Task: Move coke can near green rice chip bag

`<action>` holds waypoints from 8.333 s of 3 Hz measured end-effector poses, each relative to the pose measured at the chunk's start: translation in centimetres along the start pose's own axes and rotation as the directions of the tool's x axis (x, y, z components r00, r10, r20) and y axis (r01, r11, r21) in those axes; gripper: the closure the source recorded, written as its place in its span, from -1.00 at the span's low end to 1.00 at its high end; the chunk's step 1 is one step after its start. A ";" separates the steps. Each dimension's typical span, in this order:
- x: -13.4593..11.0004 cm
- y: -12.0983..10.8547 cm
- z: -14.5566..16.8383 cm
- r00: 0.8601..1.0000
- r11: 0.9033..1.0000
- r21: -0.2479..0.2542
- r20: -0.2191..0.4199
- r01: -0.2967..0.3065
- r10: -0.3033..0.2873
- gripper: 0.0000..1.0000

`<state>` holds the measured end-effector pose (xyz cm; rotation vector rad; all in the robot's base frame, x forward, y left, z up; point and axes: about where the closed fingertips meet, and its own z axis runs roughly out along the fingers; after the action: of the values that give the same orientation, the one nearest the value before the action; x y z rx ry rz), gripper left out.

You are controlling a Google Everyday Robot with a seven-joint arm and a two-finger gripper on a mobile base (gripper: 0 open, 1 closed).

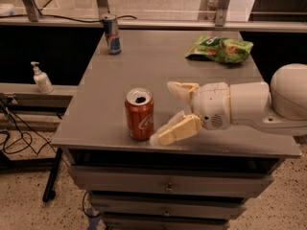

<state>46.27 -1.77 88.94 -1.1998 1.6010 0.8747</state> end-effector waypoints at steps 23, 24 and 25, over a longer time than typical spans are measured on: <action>8.1 -34.2 -20.4 0.998 0.701 0.712 0.056 -0.048 0.012 0.15; 8.5 -34.4 -20.3 0.998 0.698 0.714 0.052 -0.054 0.023 -0.30; 8.7 -34.5 -20.3 0.998 0.698 0.714 0.049 -0.057 0.032 -0.76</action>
Offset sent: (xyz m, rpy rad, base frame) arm -0.0027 0.0077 -0.0117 0.0554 -0.0339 0.0018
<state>73.44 -32.34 86.82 -0.5731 1.7081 0.2169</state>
